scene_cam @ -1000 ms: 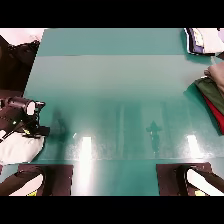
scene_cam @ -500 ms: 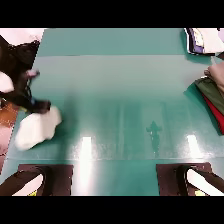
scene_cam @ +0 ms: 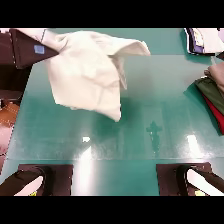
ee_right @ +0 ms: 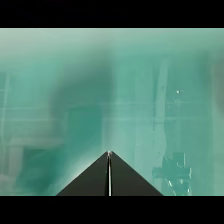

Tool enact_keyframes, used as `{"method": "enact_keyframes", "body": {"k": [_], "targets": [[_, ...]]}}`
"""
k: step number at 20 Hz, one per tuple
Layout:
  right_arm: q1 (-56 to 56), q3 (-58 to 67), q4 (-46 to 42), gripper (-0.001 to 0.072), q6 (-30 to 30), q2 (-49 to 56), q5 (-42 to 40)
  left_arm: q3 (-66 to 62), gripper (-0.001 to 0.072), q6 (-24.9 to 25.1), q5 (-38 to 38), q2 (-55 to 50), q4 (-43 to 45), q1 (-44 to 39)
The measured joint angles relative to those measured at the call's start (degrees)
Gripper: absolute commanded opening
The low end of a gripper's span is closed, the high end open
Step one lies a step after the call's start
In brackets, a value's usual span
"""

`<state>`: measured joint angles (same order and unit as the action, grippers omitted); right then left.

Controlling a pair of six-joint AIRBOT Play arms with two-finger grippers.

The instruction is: Fold the shirts.

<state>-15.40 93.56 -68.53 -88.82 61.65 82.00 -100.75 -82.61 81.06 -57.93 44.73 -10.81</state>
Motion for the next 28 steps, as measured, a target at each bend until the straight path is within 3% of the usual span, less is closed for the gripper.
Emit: {"method": "enact_keyframes", "body": {"k": [4,10,11,12,13,18,22,28], "targets": [[0.00,0.00,0.04,0.0016,0.00,0.00,0.09,-1.84,0.0027,1.79,-4.02,-4.98,3.17,-8.79],[0.00,0.00,0.04,0.0016,0.00,0.00,1.27,-2.40,0.0031,3.34,-4.46,-21.07,5.70,-17.77],[0.00,0.00,0.02,0.0016,-0.02,0.00,1.53,-2.45,0.0275,3.54,-4.28,-23.58,5.86,-18.34],[0.00,0.00,0.02,0.0016,-0.02,0.00,1.88,-2.45,0.0589,3.72,-3.87,-25.73,6.03,-18.69],[0.00,0.00,0.02,0.0016,-0.02,0.00,2.12,-2.51,0.0611,3.87,-3.69,-27.19,6.10,-18.67],[0.00,0.00,-0.09,0.0016,-0.02,0.00,2.84,-2.05,0.0613,2.56,0.13,-30.18,8.26,-17.11],[0.00,0.00,-0.15,0.0016,-0.02,0.00,3.04,2.78,0.0613,1.40,1.40,-30.69,14.43,-21.53],[0.02,0.00,-0.15,0.0016,-0.02,0.00,3.06,14.08,0.0614,0.50,-8.24,-31.12,21.27,-33.11]]}}
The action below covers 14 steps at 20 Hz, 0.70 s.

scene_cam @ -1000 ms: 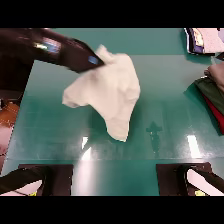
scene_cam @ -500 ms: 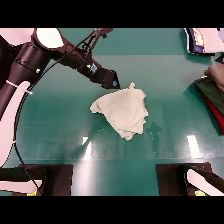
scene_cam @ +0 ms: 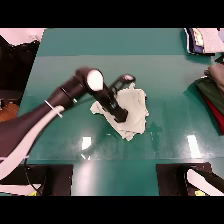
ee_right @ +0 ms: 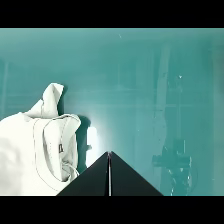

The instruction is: Fold the shirts.

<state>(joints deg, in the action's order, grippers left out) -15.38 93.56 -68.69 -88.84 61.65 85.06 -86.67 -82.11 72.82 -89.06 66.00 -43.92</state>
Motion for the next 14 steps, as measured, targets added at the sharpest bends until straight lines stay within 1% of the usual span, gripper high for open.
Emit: {"method": "enact_keyframes", "body": {"k": [3,6,7,8,9,14], "targets": [[0.00,0.00,0.00,0.0016,0.00,0.00,0.02,4.17,0.0614,-2.32,-4.61,-0.57,5.88,-4.52],[0.00,0.00,0.04,0.0016,0.00,0.00,0.13,5.88,0.0611,-4.70,-7.80,-1.60,9.51,-6.40],[0.00,0.00,0.02,0.0016,0.00,0.00,0.28,6.19,0.0505,-5.16,-8.72,-1.95,10.03,-6.82],[-0.02,0.00,0.04,0.0016,0.00,0.00,0.37,6.43,0.0256,-5.57,-9.03,-2.32,10.54,-7.10],[0.00,0.00,0.04,0.0016,0.00,0.00,0.48,6.56,0.0024,-5.77,-9.29,-2.58,10.78,-7.21],[0.00,0.00,0.04,0.0016,0.00,-0.02,0.72,5.92,0.0028,-6.03,-9.55,-2.62,12.02,-7.61]]}}
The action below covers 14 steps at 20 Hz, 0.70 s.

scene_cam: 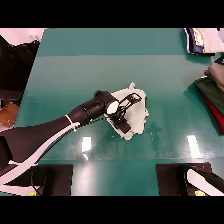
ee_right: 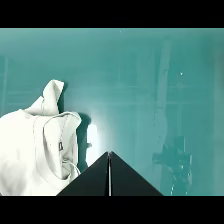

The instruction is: Fold the shirts.

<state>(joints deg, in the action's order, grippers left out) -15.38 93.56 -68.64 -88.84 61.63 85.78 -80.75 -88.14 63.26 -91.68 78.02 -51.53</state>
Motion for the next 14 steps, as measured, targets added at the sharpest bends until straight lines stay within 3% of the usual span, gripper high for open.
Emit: {"method": "enact_keyframes", "body": {"k": [3,8,9,11,12,14], "targets": [[0.00,0.00,0.04,0.0016,0.00,0.02,1.11,-3.85,0.0028,0.00,0.15,4.11,2.54,-0.04],[0.76,-4.68,0.11,0.0018,-0.02,-0.66,3.32,-10.56,0.0029,-0.35,2.95,16.48,15.19,1.14],[1.49,-7.23,0.09,0.0049,-0.02,-1.03,3.34,-11.13,0.0029,-0.61,4.37,18.56,16.85,2.08],[4.22,-14.05,0.11,0.0549,-0.04,-2.10,2.16,-11.82,0.0029,-1.22,8.00,21.62,18.93,4.35],[6.16,-18.08,0.11,0.0624,-0.02,-2.71,0.76,-11.98,0.0029,-1.40,9.66,22.60,19.50,5.46],[10.64,-25.70,0.13,0.0624,-0.02,-3.54,-3.54,-12.09,0.0029,-1.62,11.98,23.71,20.26,7.23]]}}
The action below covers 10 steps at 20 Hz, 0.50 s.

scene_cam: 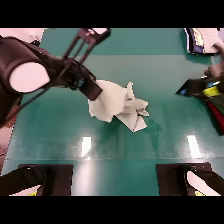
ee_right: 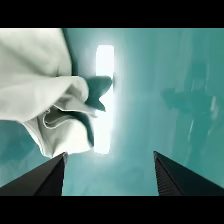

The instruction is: Fold the shirts.

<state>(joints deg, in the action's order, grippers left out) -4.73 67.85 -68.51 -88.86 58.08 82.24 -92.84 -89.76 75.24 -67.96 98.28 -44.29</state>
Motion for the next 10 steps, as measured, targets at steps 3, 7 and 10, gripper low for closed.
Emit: {"method": "enact_keyframes", "body": {"k": [3,7,10], "targets": [[7.32,-9.09,0.17,0.0621,0.00,0.52,-7.56,0.00,0.0029,-0.20,1.77,0.83,0.57,2.03],[16.33,-15.98,1.07,0.0619,0.09,3.76,-12.87,0.00,0.0029,-0.26,3.04,1.25,1.11,3.13],[21.88,-18.82,1.75,0.0590,0.33,5.81,-15.34,0.00,0.0029,-0.35,3.65,1.31,1.16,3.34]]}}
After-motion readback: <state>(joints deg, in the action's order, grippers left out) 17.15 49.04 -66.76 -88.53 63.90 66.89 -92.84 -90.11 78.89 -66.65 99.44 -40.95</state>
